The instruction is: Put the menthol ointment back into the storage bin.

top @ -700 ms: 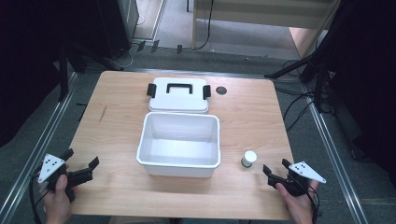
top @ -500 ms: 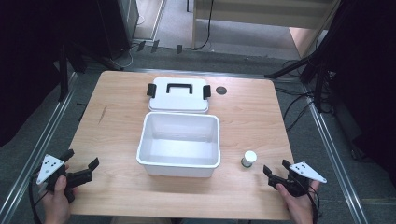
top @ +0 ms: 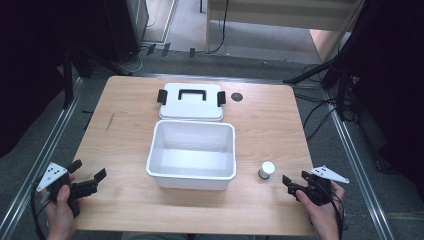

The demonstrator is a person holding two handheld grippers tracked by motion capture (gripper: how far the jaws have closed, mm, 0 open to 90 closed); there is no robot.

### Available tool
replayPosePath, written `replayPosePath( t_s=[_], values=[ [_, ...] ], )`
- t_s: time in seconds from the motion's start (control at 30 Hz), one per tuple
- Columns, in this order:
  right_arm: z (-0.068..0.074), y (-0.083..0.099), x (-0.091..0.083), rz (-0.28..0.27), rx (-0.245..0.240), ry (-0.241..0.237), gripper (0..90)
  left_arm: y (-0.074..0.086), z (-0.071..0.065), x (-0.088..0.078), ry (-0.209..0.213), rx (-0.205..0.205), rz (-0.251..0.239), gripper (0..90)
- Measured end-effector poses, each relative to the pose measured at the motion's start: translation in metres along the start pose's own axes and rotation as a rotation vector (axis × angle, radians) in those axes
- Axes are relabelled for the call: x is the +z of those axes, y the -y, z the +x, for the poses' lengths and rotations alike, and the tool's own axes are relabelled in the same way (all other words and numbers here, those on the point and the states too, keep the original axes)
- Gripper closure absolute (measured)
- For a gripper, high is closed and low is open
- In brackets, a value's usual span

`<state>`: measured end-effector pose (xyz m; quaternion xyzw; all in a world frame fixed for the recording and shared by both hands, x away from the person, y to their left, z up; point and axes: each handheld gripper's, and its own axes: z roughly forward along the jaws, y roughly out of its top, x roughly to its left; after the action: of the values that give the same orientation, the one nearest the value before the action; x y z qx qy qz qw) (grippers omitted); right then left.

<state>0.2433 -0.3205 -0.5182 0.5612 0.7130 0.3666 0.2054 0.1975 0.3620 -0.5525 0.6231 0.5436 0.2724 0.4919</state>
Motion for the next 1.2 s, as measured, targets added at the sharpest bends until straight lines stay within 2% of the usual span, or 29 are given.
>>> replayPosePath(
  t_s=[0.1,0.17,0.2,0.33,0.37,0.4,0.43,0.47,0.5,0.57,0.6,0.63,0.67,0.83,0.9,1.0,1.03,1.1,1.13,1.2],
  values=[
    [0.001,-0.007,-0.005,0.064,-0.012,0.009,24.5,0.0,0.002,-0.001,0.002,-0.021,-0.006,0.0],
    [0.002,-0.009,-0.007,0.08,-0.02,0.01,24.2,0.0,0.003,-0.001,0.01,-0.032,-0.013,0.0],
    [0.005,-0.014,-0.009,0.109,-0.032,0.013,24.3,0.0,0.005,0.0,0.014,-0.047,0.0,0.0],
    [0.009,-0.02,-0.01,0.145,-0.051,0.008,24.3,0.0,0.006,-0.001,0.009,-0.06,-0.014,0.0],
    [0.01,-0.023,-0.008,0.196,-0.059,-0.003,26.5,0.001,0.005,-0.002,0.014,-0.049,-0.024,0.0],
    [0.01,-0.023,-0.008,0.196,-0.059,-0.003,26.5,0.001,0.005,-0.002,0.014,-0.049,-0.024,0.0],
    [0.008,-0.027,-0.004,0.272,-0.043,-0.038,27.6,0.001,0.003,-0.003,0.012,-0.026,-0.036,0.1],
    [0.008,-0.027,-0.004,0.272,-0.043,-0.038,27.6,0.001,0.003,-0.003,0.012,-0.026,-0.036,0.0],
    [0.008,-0.031,-0.001,0.324,-0.056,-0.04,27.6,0.001,0.002,-0.003,0.01,-0.019,-0.035,0.0],
    [0.008,-0.034,-0.001,0.361,-0.067,-0.04,27.5,0.002,0.002,-0.003,0.006,-0.025,-0.039,0.0],
    [0.008,-0.034,-0.001,0.361,-0.067,-0.04,27.5,0.002,0.002,-0.003,0.006,-0.025,-0.039,0.1],
    [0.011,-0.04,-0.003,0.401,-0.083,-0.036,27.0,0.002,0.002,-0.003,0.001,-0.026,-0.035,0.1],
    [0.011,-0.04,-0.003,0.401,-0.083,-0.036,27.0,0.001,0.002,-0.003,-0.003,-0.024,-0.031,0.1],
    [0.017,-0.052,-0.008,0.467,-0.118,-0.015,27.0,0.001,0.001,-0.003,0.002,-0.019,-0.018,0.0],
    [0.018,-0.054,-0.008,0.501,-0.122,-0.03,29.5,0.002,-0.001,-0.003,0.004,0.0,-0.015,0.1],
    [0.021,-0.057,-0.007,0.54,-0.147,-0.043,28.6,0.002,-0.003,-0.004,-0.001,0.018,-0.012,0.0],
    [0.023,-0.058,-0.007,0.555,-0.159,-0.052,28.6,0.003,-0.006,-0.004,0.001,0.037,0.0,0.1],
    [0.025,-0.059,-0.007,0.569,-0.161,-0.057,28.3,0.003,-0.006,-0.004,-0.001,0.045,0.004,0.1],
    [0.029,-0.062,-0.006,0.594,-0.193,-0.059,26.5,0.003,-0.007,-0.005,0.006,0.053,0.002,0.0],
    [0.031,-0.063,-0.006,0.602,-0.204,-0.057,26.1,0.003,-0.007,-0.005,0.009,0.057,0.001,0.0]
  ],
)
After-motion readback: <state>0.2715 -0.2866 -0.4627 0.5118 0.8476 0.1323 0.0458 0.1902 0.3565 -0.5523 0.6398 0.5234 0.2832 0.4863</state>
